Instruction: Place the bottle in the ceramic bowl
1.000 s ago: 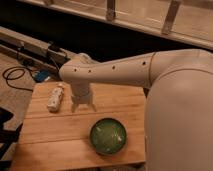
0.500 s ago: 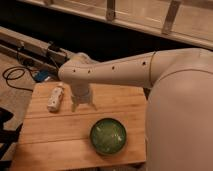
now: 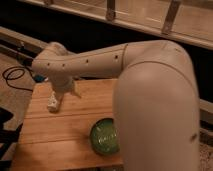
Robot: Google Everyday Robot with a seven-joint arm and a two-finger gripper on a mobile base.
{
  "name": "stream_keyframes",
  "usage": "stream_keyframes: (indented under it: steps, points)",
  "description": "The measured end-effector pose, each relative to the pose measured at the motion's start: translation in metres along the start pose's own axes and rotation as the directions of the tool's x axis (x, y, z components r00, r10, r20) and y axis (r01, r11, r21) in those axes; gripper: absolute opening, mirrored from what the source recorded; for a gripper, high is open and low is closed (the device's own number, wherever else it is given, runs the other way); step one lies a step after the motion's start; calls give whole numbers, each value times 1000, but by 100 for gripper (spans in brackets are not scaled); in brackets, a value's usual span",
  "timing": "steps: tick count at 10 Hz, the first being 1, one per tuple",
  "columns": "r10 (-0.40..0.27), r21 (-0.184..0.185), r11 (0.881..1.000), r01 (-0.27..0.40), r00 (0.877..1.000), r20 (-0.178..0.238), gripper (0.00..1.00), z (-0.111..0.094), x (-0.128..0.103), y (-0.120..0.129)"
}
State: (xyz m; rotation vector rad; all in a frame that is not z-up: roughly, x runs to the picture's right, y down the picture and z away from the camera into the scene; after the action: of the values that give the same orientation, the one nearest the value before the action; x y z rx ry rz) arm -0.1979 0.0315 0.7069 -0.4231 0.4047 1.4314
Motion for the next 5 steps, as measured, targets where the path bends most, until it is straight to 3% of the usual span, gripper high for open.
stream_keyframes:
  steps: [3, 5]
  points:
    - [4, -29, 1000, -2, 999, 41, 65, -5, -37, 59]
    - [0, -35, 999, 2, 999, 50, 65, -6, -43, 72]
